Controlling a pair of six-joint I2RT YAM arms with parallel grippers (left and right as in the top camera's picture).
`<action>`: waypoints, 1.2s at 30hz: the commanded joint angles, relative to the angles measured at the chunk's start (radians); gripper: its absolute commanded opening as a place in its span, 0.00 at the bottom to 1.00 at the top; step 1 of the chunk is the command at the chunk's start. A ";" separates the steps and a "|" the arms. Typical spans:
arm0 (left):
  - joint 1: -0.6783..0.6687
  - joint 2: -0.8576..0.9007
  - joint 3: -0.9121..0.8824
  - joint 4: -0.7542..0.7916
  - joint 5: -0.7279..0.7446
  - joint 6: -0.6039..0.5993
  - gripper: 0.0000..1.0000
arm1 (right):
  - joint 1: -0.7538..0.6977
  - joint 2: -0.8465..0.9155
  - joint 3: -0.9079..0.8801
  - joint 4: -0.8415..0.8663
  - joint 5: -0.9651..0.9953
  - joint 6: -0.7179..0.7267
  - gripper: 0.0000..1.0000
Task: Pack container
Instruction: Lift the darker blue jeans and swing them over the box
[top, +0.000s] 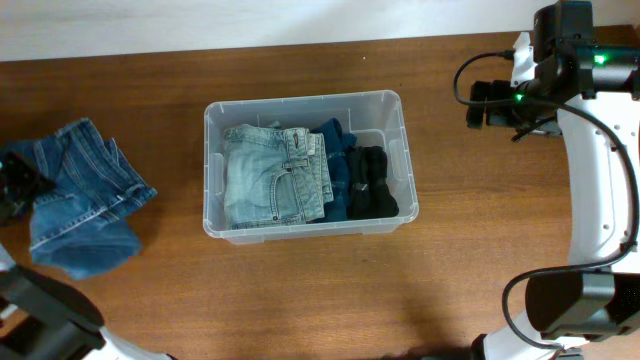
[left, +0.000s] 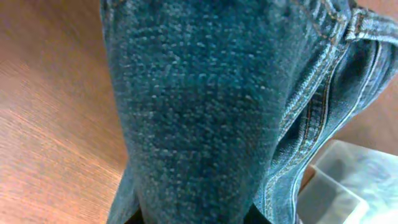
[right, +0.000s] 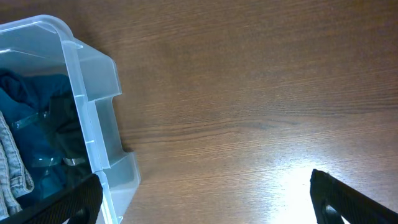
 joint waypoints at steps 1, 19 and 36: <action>-0.065 -0.154 0.092 0.004 0.028 -0.053 0.01 | -0.004 -0.009 0.006 0.000 0.005 0.000 0.99; -0.602 -0.277 0.430 -0.014 0.030 -0.190 0.01 | -0.004 -0.009 0.006 0.000 0.005 0.000 0.99; -1.083 -0.137 0.425 0.176 0.030 -0.602 0.00 | -0.004 -0.009 0.006 0.000 0.005 0.000 0.99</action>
